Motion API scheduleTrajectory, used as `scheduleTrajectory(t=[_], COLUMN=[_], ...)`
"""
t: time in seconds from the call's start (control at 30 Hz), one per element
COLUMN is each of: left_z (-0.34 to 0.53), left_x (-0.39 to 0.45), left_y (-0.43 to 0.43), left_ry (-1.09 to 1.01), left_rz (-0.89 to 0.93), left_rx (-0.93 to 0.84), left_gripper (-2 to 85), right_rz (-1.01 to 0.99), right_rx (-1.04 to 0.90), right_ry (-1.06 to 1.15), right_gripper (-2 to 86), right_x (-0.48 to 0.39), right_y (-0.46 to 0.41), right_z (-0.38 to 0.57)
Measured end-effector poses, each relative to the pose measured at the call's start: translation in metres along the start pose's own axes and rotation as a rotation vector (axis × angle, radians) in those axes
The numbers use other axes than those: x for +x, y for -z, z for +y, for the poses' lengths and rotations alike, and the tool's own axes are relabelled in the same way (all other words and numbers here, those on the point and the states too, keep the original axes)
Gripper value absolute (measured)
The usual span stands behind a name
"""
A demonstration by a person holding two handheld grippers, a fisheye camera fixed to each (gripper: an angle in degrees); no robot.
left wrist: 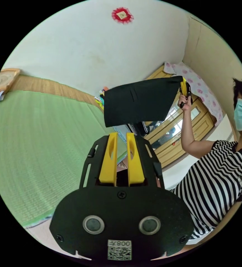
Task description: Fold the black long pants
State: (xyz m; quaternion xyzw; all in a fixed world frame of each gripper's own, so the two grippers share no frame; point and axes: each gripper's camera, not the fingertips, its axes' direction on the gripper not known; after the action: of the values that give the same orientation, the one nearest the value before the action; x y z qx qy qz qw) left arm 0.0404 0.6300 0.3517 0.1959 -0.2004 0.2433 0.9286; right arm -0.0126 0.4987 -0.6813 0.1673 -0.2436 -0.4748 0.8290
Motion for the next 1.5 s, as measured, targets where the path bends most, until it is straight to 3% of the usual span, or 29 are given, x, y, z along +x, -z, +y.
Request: scheduleTrajectory(t=[0.33, 0.6, 0.8, 1.2, 1.5], left_z=[0.112, 0.166, 0.203, 0.246, 0.293], left_x=[-0.108, -0.13, -0.146, -0.16, -0.148], left_y=[0.01, -0.03, -0.046, -0.031, -0.015], left_ry=[0.052, -0.026, 0.002, 0.047, 0.06], left_rz=[0.113, 0.187, 0.09, -0.172, -0.299], left_rx=[0.026, -0.073, -0.136, 0.064, 0.145], left_gripper=[9.5, 13.3, 17.4, 16.8, 4.4], right_rz=[0.002, -0.084, -0.176, -0.236, -0.217], right_rx=[-0.244, -0.28, -0.288, -0.38, -0.405], right_ry=[-0.038, -0.161, -0.19, -0.06, -0.056], right_gripper=[0.2, 0.4, 0.5, 0.7, 0.7], right_x=[-0.053, -0.066, -0.095, -0.208, -0.256], right_y=[-0.137, -0.192, -0.228, -0.281, -0.276], right_z=[-0.088, -0.121, -0.149, -0.213, -0.233])
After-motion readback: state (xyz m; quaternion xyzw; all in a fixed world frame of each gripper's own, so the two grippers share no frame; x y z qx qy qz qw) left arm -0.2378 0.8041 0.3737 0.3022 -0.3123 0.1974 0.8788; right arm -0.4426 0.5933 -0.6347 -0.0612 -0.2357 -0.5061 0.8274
